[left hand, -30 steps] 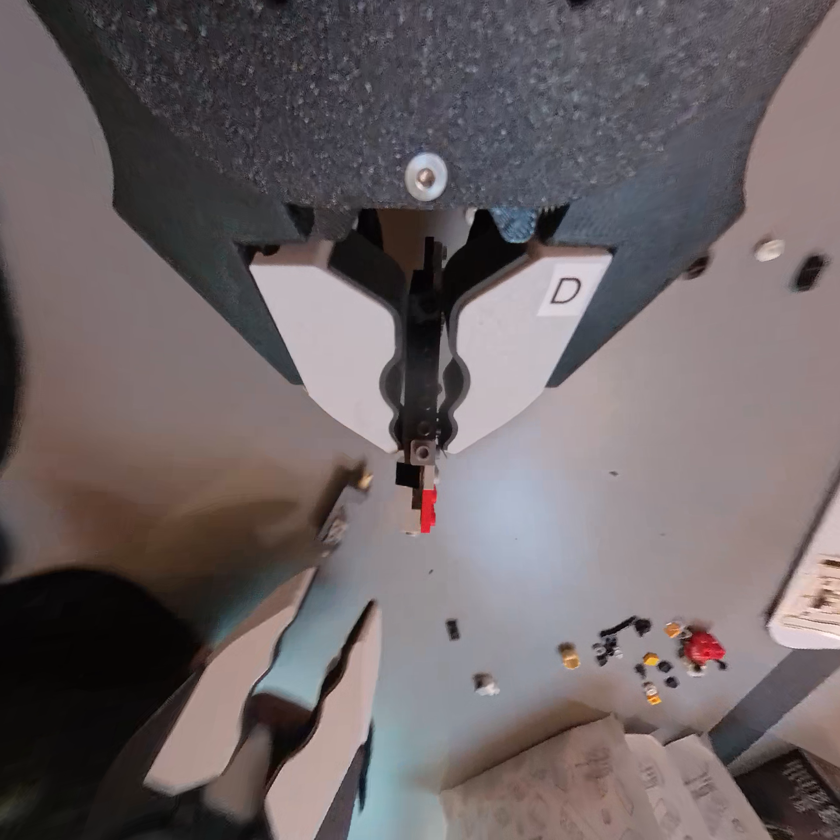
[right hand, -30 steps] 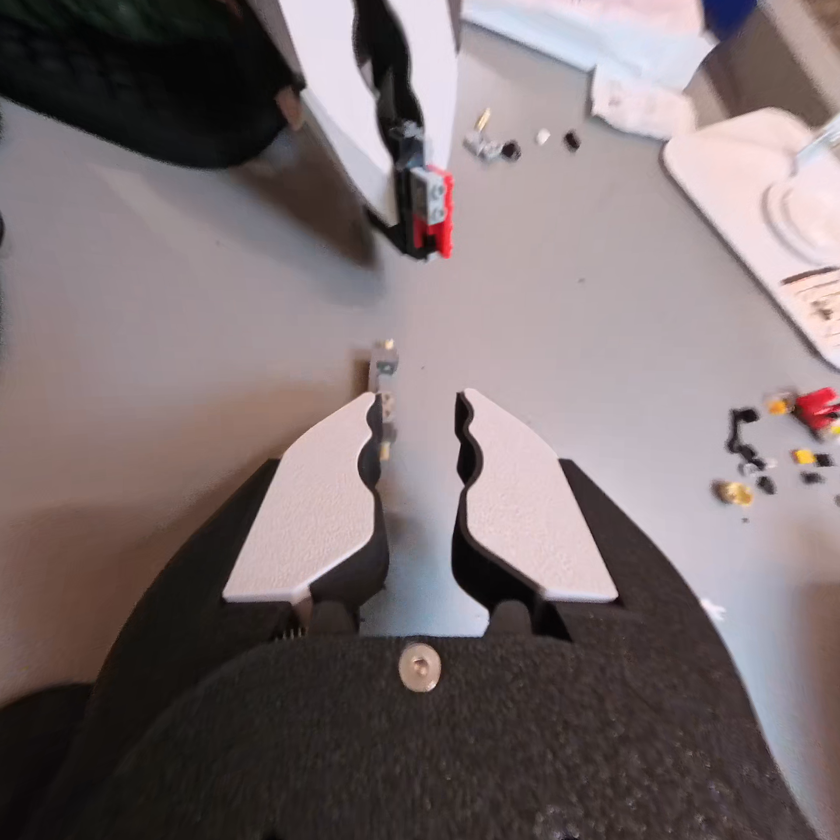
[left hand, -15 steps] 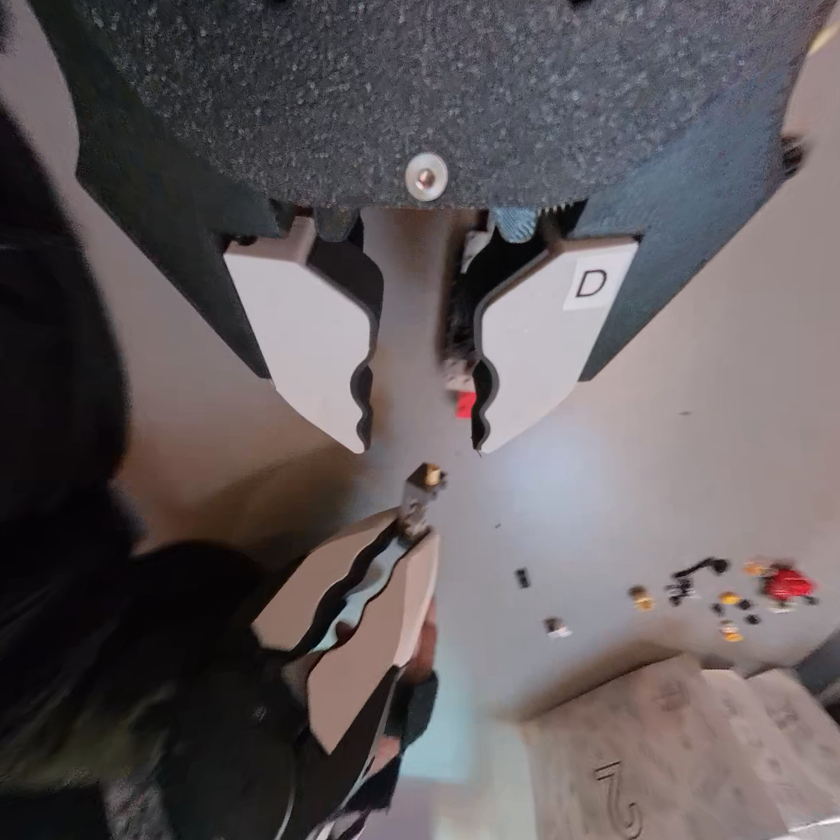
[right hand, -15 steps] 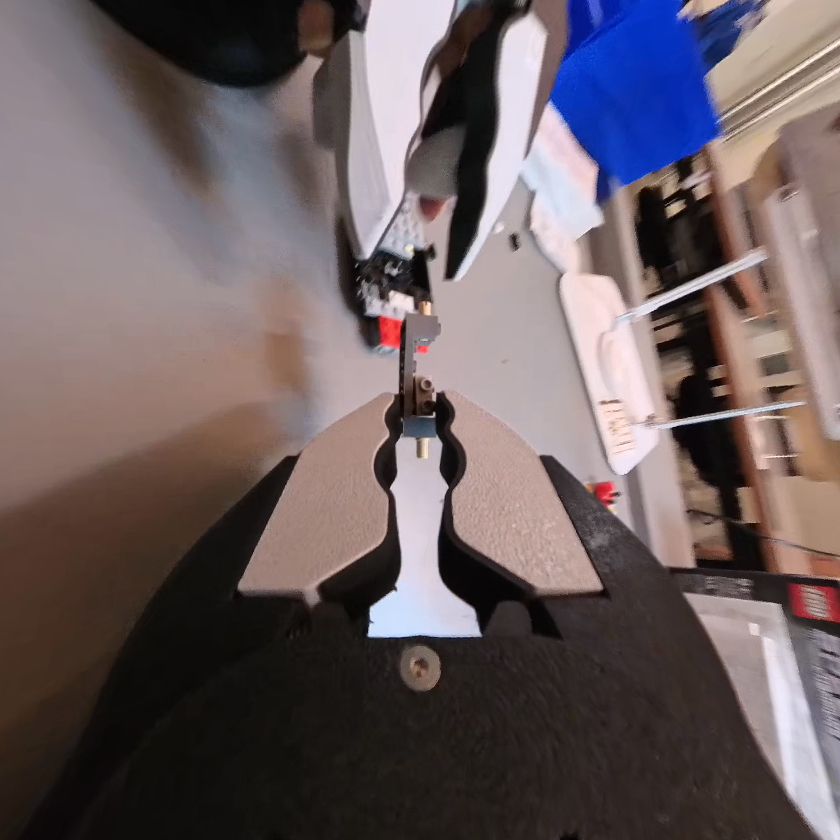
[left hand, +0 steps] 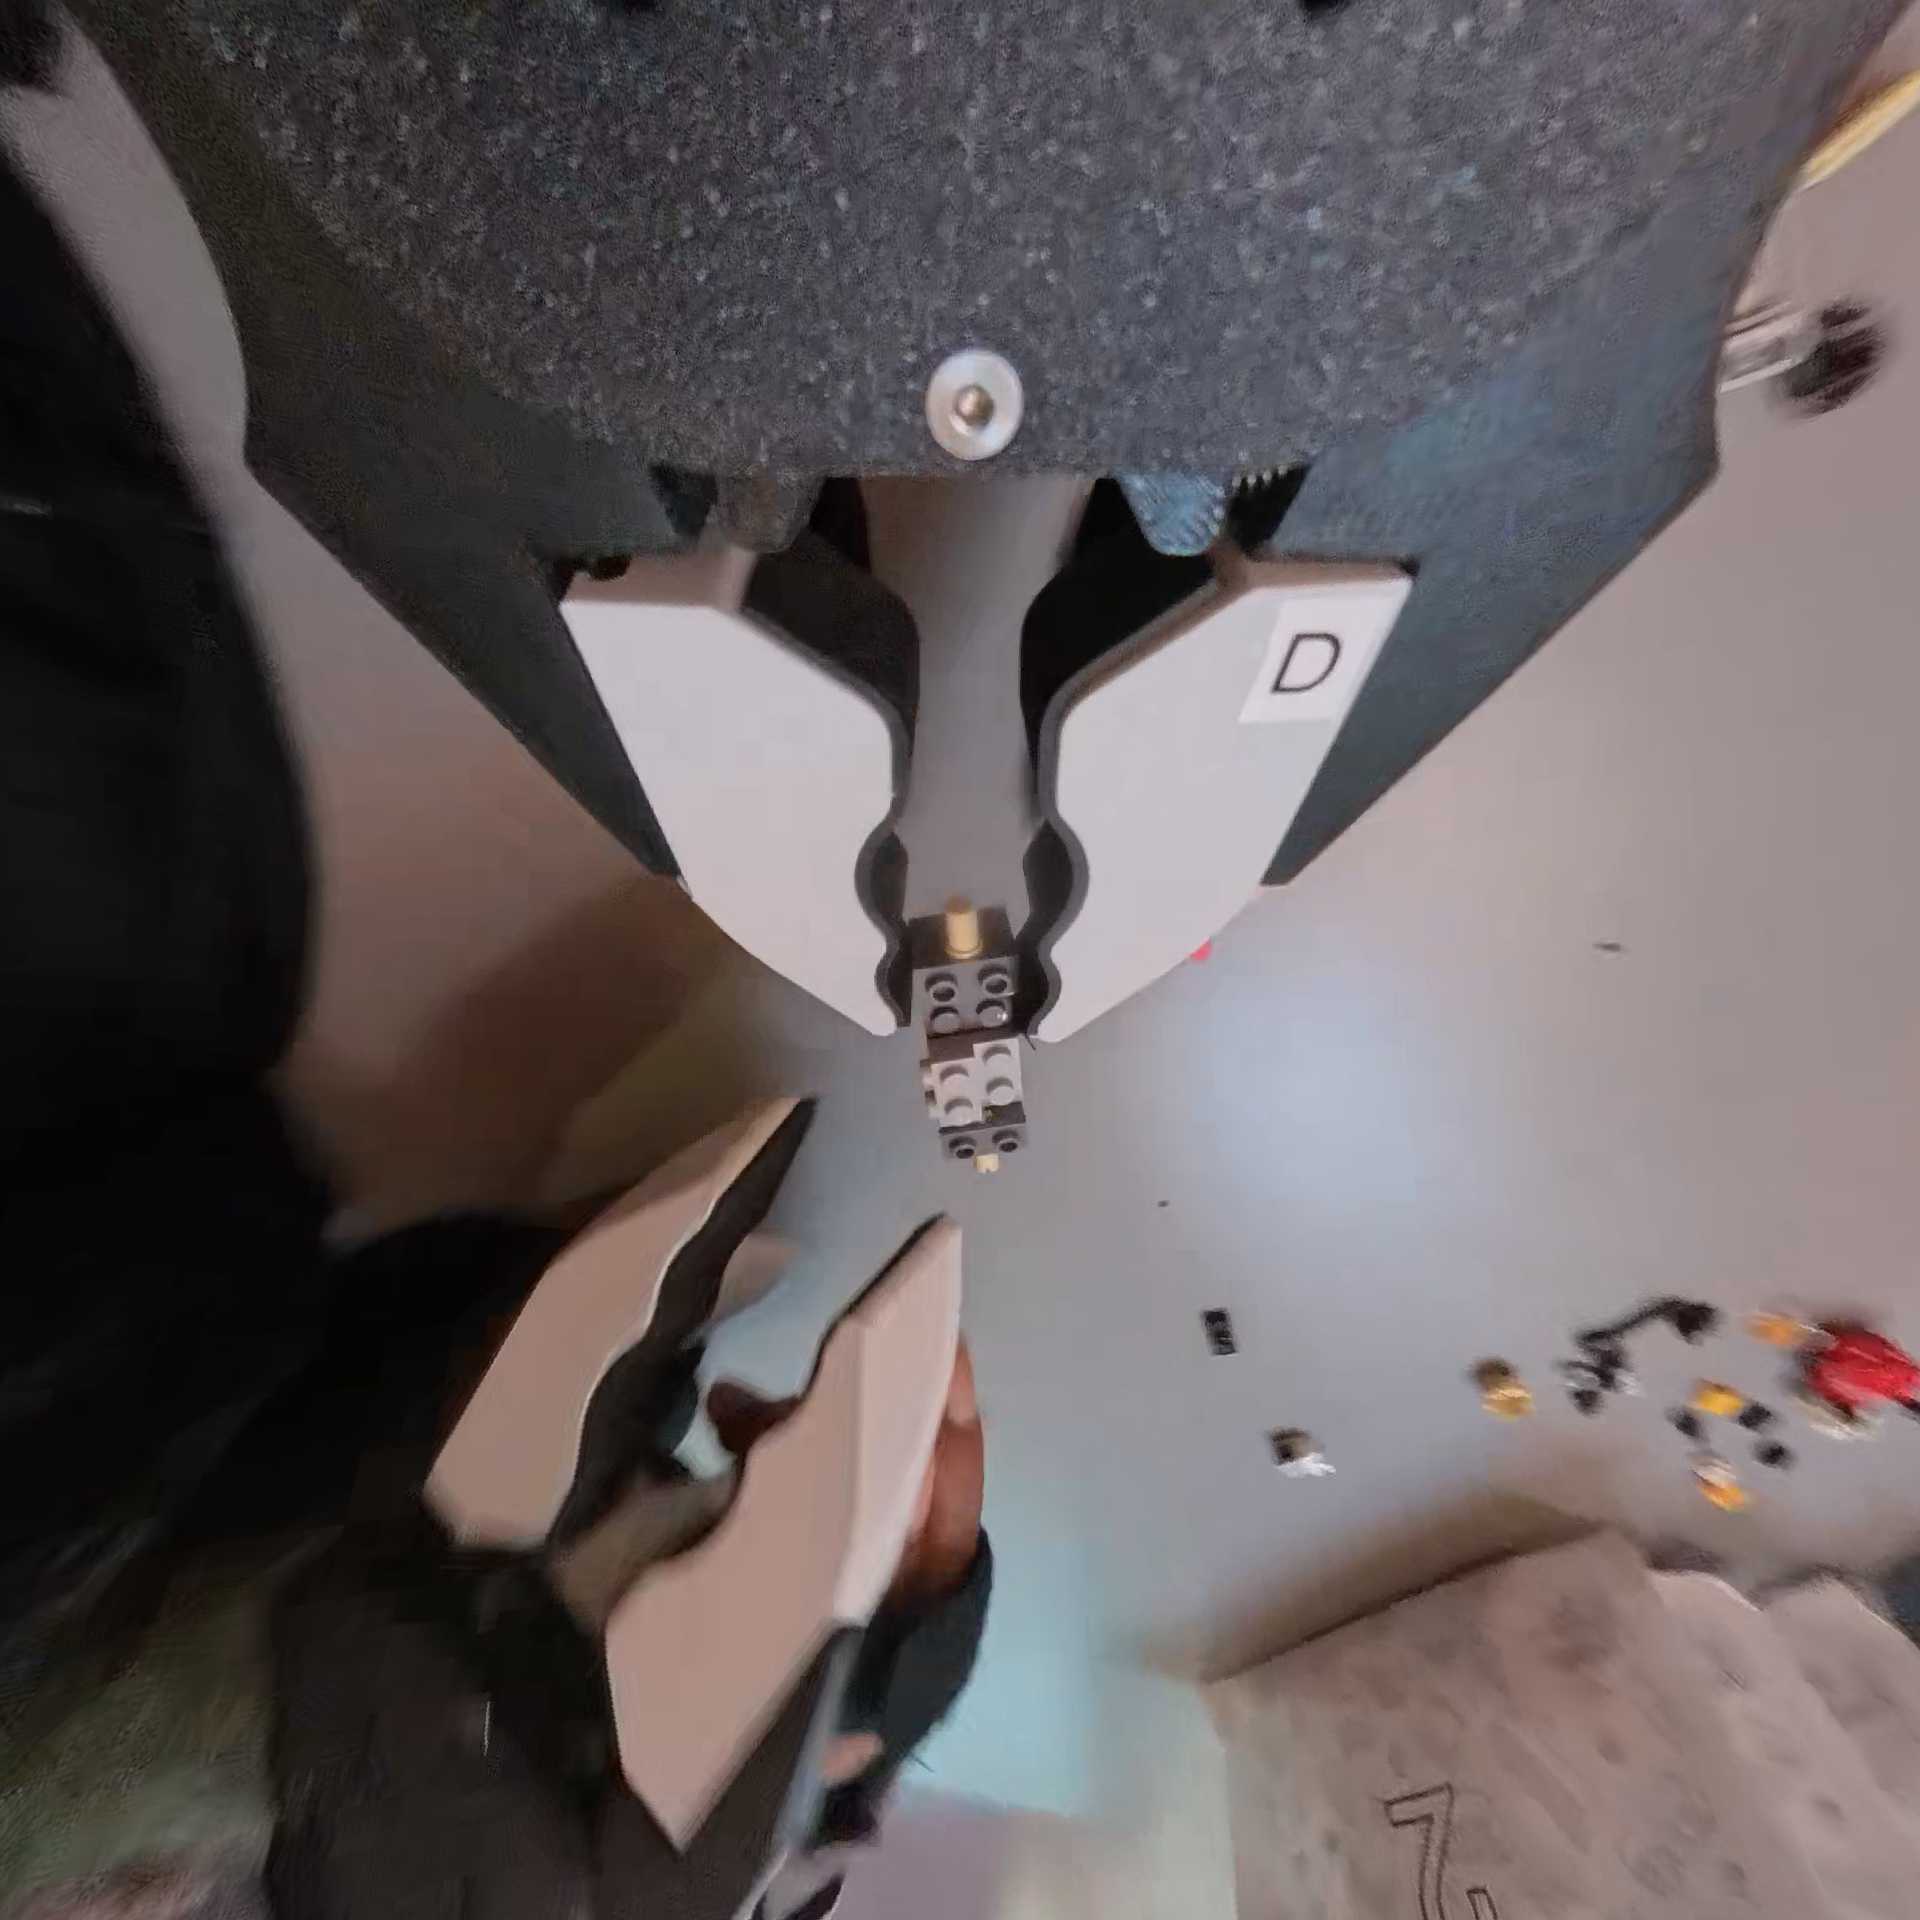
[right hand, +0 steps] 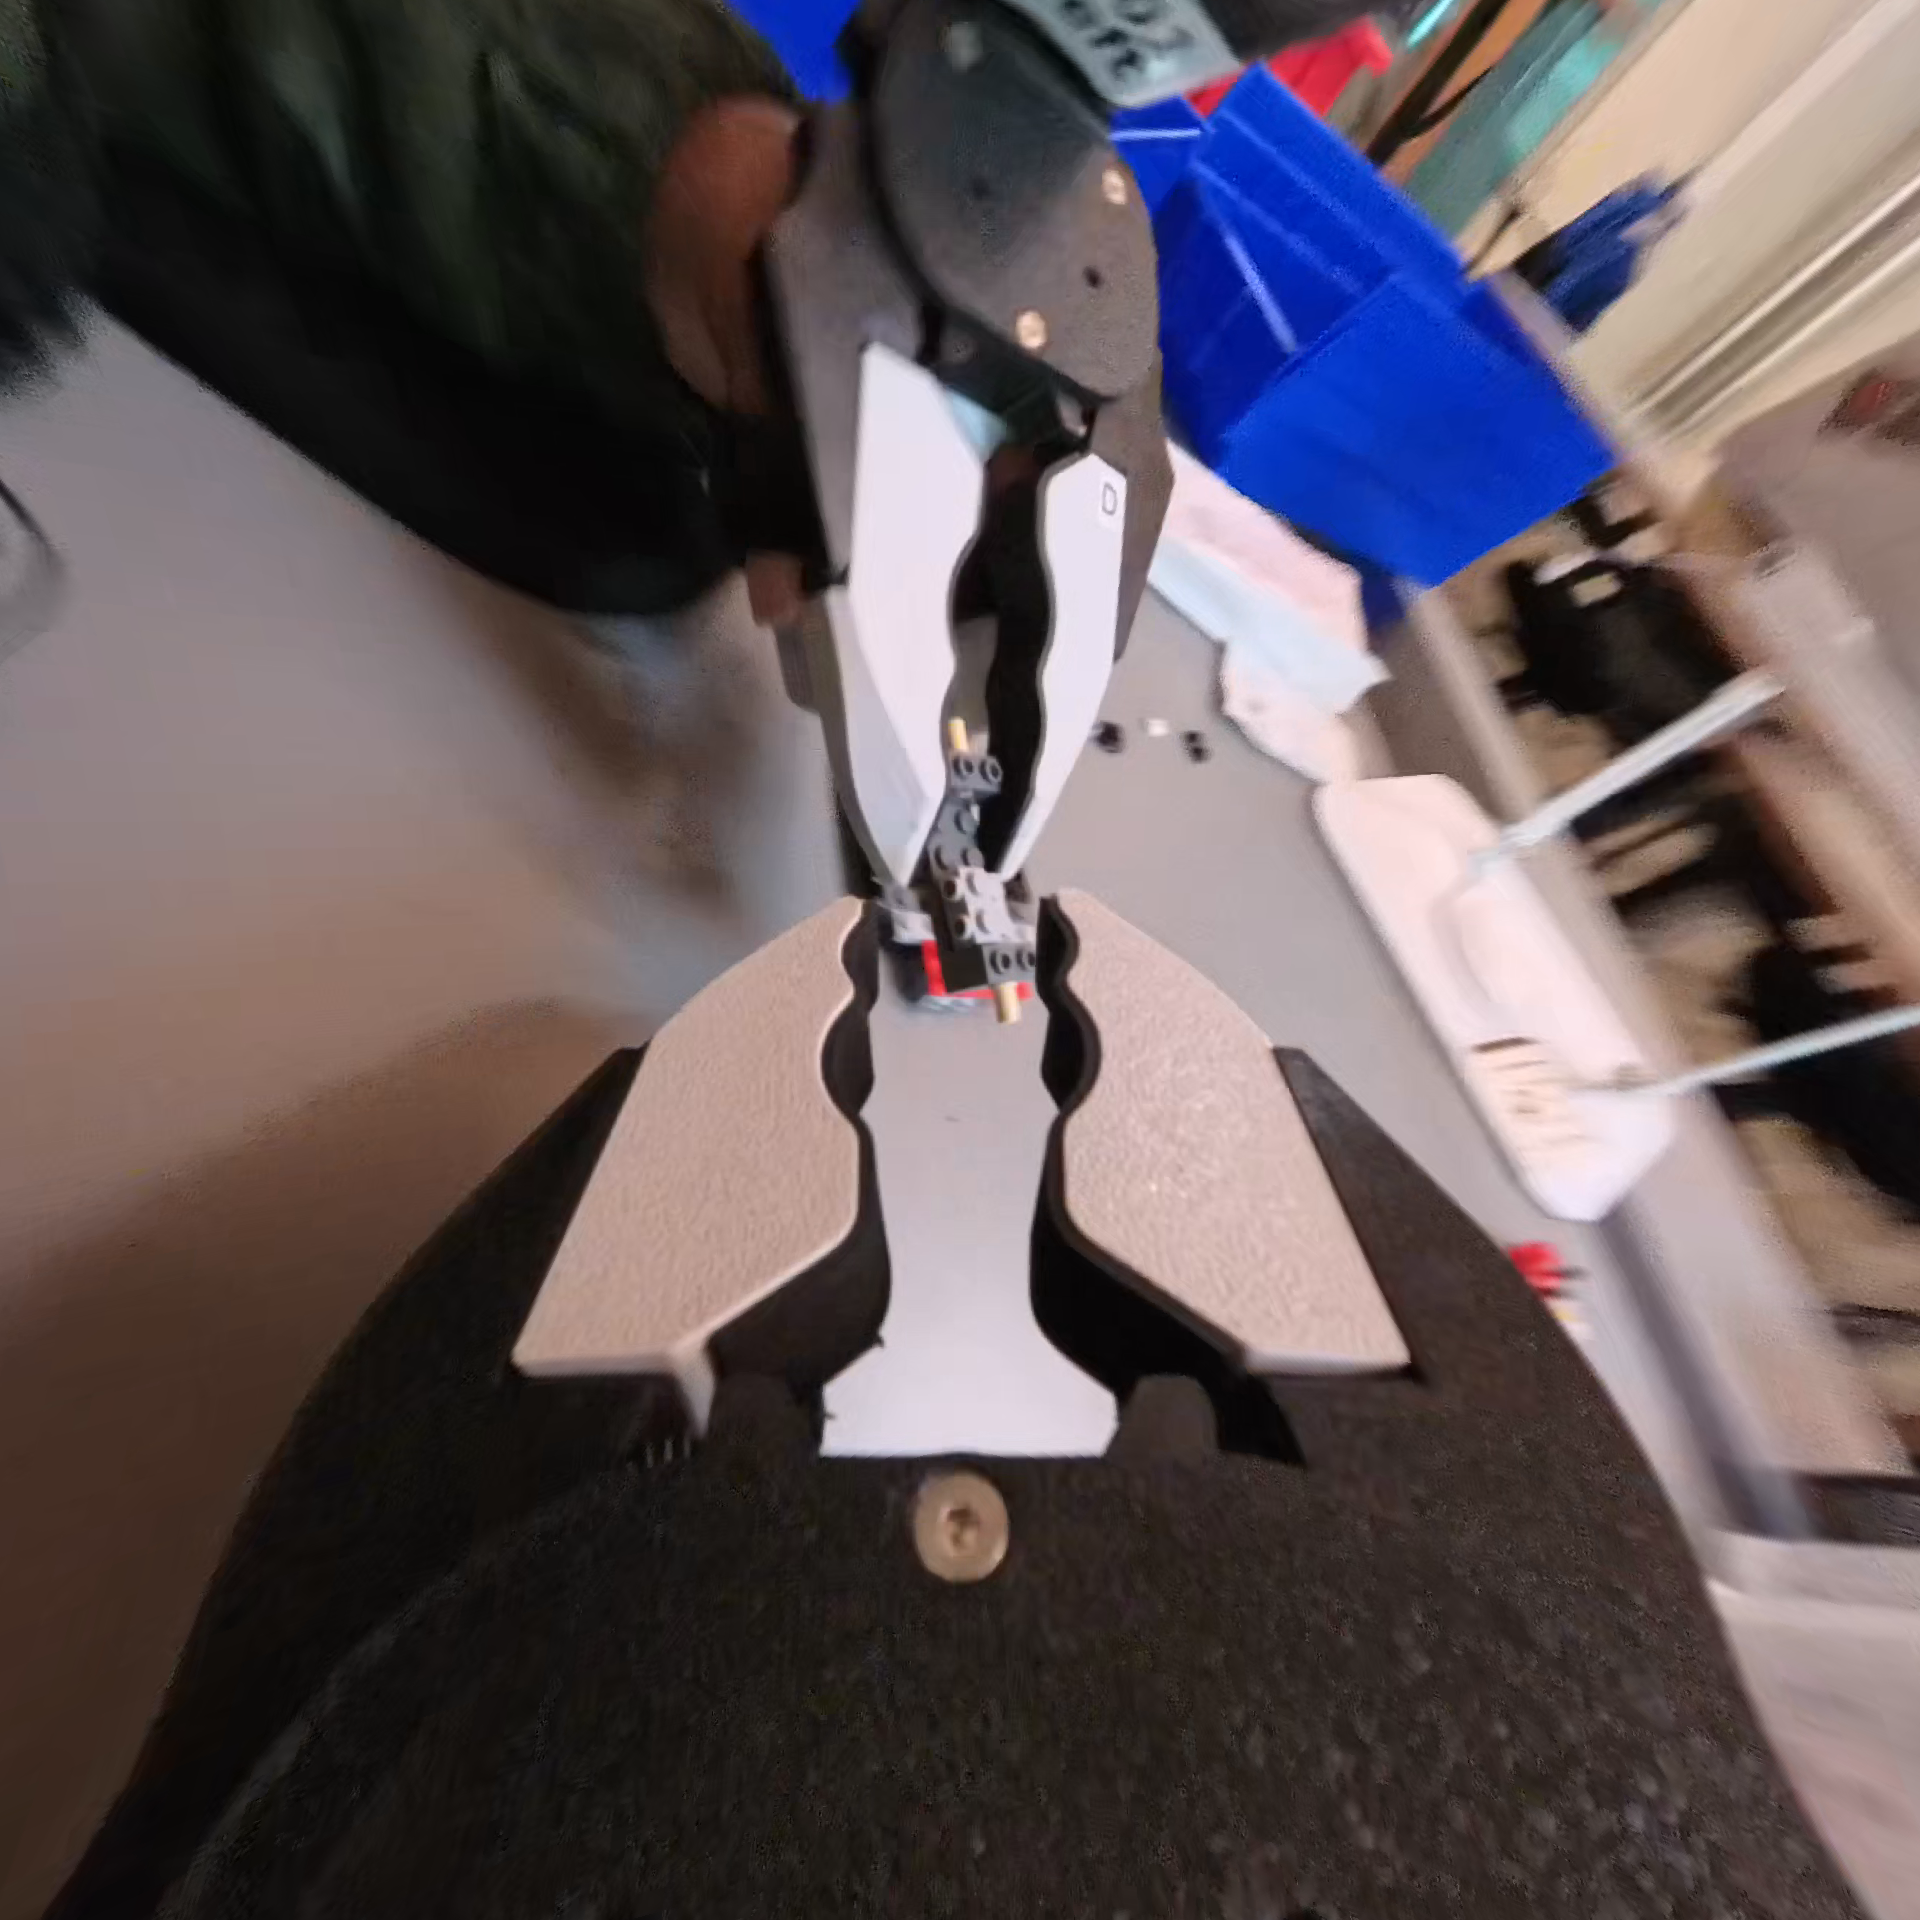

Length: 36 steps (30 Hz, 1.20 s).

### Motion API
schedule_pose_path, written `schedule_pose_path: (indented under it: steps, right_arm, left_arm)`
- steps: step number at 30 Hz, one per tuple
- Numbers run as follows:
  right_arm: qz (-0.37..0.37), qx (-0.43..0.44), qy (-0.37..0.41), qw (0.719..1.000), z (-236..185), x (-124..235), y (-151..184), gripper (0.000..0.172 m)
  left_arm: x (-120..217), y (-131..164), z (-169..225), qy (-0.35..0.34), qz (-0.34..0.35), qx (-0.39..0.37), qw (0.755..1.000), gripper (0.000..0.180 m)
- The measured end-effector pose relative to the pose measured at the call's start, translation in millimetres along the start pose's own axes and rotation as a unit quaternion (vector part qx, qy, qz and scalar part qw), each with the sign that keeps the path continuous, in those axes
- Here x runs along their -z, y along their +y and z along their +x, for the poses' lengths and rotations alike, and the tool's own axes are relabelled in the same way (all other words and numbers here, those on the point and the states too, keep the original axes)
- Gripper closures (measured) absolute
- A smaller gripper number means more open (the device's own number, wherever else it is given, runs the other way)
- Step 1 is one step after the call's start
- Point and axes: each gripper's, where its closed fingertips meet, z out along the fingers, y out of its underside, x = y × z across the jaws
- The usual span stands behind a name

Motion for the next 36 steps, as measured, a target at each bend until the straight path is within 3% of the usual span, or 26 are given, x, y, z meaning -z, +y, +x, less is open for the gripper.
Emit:
schedule_pose_path:
  steps: [1,6,9,12,15,20,22,23,25,27,30,32,36]
  right_arm:
    - [0.006,-0.038,-0.027,0.999,0,2,-2,0.143]
    - [-0.043,-0.018,-0.039,0.998,-3,-11,9,0.143]
    - [-0.079,-0.009,-0.06,0.995,-12,-19,22,0.15]
    - [-0.073,-0.015,-0.078,0.994,-17,-18,22,0.155]
    - [-0.005,-0.094,-0.1,0.99,-10,-9,4,0.162]
    - [0.075,-0.176,-0.098,0.977,12,13,-7,0.162]
    - [0.094,-0.187,-0.106,0.972,8,13,-10,0.162]
    - [0.098,-0.189,-0.109,0.971,7,12,-10,0.162]
    - [0.105,-0.198,-0.123,0.967,3,11,-12,0.162]
    - [0.124,-0.221,-0.147,0.956,-2,12,-19,0.162]
    - [0.16,-0.27,-0.191,0.93,-8,13,-35,0.162]
    - [0.169,-0.294,-0.212,0.916,-11,13,-39,0.162]
    - [0.171,-0.334,-0.231,0.897,-10,12,-39,0.162]
  left_arm:
    - [0,2,-2,-0.025,-0.013,-0.035,0.999,0.162]
    - [-8,7,1,-0.085,-0.06,-0.161,0.981,0.163]
    - [-10,8,5,-0.091,-0.073,-0.193,0.974,0.163]
    - [-11,13,10,-0.086,-0.084,-0.217,0.969,0.163]
    - [-14,28,7,-0.088,-0.127,-0.247,0.957,0.163]
    - [-17,16,23,-0.036,-0.07,-0.188,0.979,0.161]
    - [-15,8,27,0.005,-0.035,-0.116,0.993,0.129]
    - [-12,4,27,0.023,-0.02,-0.084,0.996,0.128]
    - [2,-16,28,0.047,0.05,-0.052,0.996,0.145]
    - [11,-29,24,0.037,0.089,-0.056,0.994,0.151]
    - [8,-30,32,0.007,0.088,-0.143,0.986,0.154]
    - [6,-32,37,-0.008,0.086,-0.179,0.98,0.166]
    - [7,-31,33,-0.034,0.07,-0.188,0.979,0.172]
